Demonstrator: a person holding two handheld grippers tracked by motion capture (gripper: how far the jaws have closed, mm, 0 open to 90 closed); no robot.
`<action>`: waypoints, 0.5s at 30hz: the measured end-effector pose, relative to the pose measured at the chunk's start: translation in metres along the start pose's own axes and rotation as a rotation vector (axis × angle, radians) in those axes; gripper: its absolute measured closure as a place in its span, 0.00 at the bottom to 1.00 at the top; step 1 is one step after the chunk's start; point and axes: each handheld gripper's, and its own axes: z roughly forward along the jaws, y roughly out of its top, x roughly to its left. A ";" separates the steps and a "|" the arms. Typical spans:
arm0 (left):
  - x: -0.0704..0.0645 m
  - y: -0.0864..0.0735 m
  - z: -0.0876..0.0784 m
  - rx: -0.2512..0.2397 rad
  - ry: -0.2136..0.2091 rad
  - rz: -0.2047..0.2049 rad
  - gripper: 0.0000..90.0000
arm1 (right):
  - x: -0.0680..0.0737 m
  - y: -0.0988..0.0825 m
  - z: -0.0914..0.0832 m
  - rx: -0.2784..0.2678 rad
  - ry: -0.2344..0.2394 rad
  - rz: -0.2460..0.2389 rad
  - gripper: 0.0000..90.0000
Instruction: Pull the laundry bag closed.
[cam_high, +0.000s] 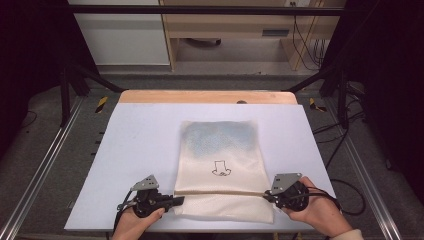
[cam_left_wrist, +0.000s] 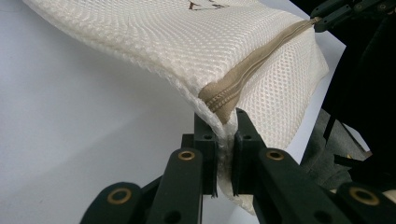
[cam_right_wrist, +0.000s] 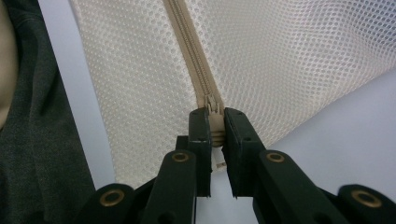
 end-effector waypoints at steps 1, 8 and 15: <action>0.000 0.000 0.000 0.000 0.000 0.001 0.92 | 0.000 0.000 0.000 0.000 0.001 0.003 0.91; 0.000 0.001 -0.001 -0.005 0.003 0.000 0.92 | -0.002 -0.005 -0.001 0.008 -0.006 0.006 0.91; 0.001 0.001 -0.002 -0.009 0.003 0.000 0.92 | -0.002 -0.009 -0.002 0.007 -0.011 0.011 0.91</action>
